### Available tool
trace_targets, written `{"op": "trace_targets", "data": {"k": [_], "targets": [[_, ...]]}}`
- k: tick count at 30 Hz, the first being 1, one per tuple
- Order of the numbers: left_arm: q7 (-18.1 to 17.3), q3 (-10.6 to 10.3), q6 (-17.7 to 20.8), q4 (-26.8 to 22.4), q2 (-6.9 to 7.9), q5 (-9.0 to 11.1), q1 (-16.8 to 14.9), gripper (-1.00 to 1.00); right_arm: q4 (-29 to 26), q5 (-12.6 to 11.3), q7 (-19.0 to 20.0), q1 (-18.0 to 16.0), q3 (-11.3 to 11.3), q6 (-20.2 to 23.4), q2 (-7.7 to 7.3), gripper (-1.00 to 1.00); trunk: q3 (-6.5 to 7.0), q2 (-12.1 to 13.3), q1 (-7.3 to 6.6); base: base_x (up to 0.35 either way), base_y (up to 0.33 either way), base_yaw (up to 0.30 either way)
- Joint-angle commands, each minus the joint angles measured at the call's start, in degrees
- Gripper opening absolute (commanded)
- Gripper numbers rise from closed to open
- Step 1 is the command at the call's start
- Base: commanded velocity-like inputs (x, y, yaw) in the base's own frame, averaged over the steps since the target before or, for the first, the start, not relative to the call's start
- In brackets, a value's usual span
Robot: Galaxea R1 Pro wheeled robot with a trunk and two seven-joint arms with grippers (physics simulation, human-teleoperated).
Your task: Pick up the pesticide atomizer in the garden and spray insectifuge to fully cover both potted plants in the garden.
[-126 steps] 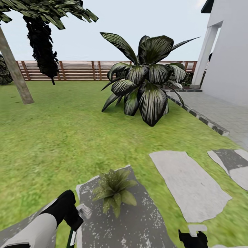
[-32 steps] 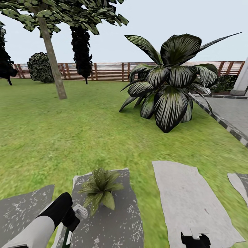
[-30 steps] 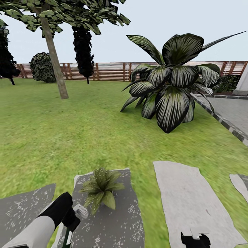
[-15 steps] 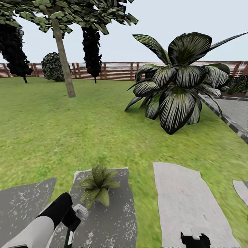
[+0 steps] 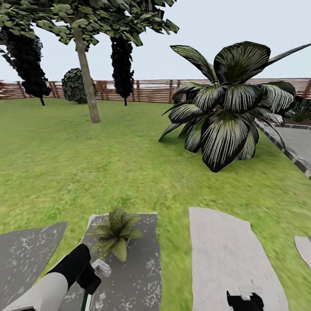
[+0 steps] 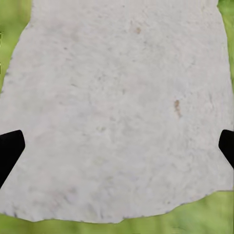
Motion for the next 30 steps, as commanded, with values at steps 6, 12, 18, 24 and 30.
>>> {"op": "trace_targets", "data": {"k": [6, 12, 18, 24, 30], "targets": [[-0.4, 0.5, 0.3, 0.0, -0.01, -0.6, 0.0, -1.00, 0.1, 0.7, -0.1, -0.1, -0.4, -0.3, 0.00, 1.00, -0.05, 0.0, -0.01, 0.009, -0.266, 0.260], [-0.4, 0.5, 0.3, 0.0, 0.12, -0.6, 0.0, -1.00, 0.1, 0.7, 0.0, -0.1, -0.4, -0.3, 0.00, 1.00, -0.05, 0.0, -0.01, 0.000, -0.188, 0.025], [-0.4, 1.2, 0.3, 0.0, 0.18, -0.6, 0.0, -1.00, 0.1, 0.7, 0.0, -0.1, -0.4, -0.2, 0.00, 1.00, -0.05, 0.0, -0.01, 0.000, -0.005, 0.069], [-0.4, 1.3, 0.3, -0.4, -0.04, -0.6, 0.4, -1.00, 0.1, 0.7, -0.1, -0.1, -0.4, -0.3, 0.00, 1.00, -0.05, 0.0, -0.01, 0.000, 0.000, 0.259], [-0.3, 1.4, 0.4, -0.5, -0.33, -0.6, 0.5, -1.00, 0.2, 0.7, -0.1, -0.1, -0.4, -0.3, 0.06, 1.00, -0.05, 0.0, -0.01, 0.005, 0.000, 0.275]]}}
